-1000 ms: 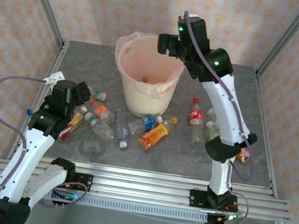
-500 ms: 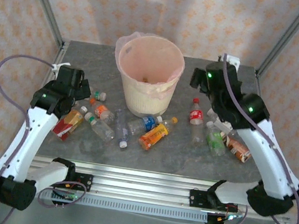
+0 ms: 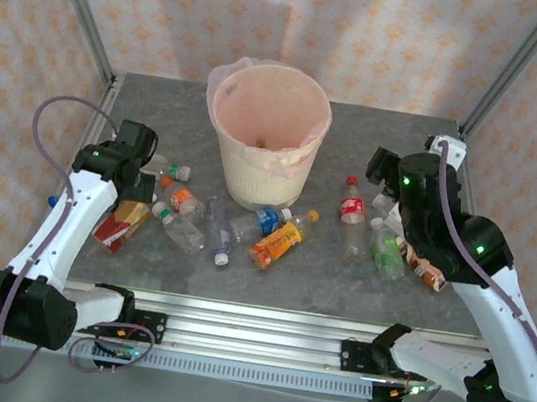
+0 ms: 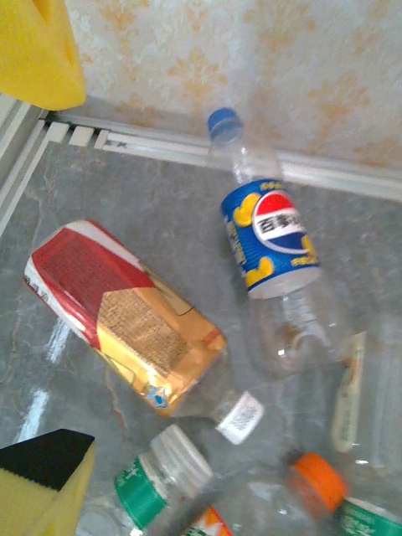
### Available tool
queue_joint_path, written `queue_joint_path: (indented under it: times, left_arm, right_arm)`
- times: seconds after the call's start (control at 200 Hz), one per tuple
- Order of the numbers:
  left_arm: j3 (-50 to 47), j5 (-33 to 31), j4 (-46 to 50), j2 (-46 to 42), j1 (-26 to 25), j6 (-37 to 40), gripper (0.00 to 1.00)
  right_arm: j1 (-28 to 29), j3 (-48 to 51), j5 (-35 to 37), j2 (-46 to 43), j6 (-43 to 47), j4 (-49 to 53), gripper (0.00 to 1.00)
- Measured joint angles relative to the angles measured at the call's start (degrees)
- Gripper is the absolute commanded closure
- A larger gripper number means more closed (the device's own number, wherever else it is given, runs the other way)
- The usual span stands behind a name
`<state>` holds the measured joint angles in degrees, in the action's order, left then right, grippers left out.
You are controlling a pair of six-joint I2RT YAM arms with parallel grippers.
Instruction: Put the plastic bottles in the bin
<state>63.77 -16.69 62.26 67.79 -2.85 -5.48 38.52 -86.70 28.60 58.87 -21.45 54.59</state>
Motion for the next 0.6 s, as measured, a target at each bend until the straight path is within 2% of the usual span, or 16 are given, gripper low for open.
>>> queue_joint_path:
  times: [0.265, 0.601]
  left_arm:
    - [-4.94, 9.29, -5.16, 0.63, 3.61, 9.27, 0.00]
    - [-5.99, 12.44, -8.13, 8.83, 8.98, 20.94, 0.01]
  right_arm:
    - [0.00, 1.79, 2.08, -1.46, 0.00, 0.00, 0.01]
    - [0.00, 2.75, 4.72, -4.50, 1.90, 0.33, 0.01]
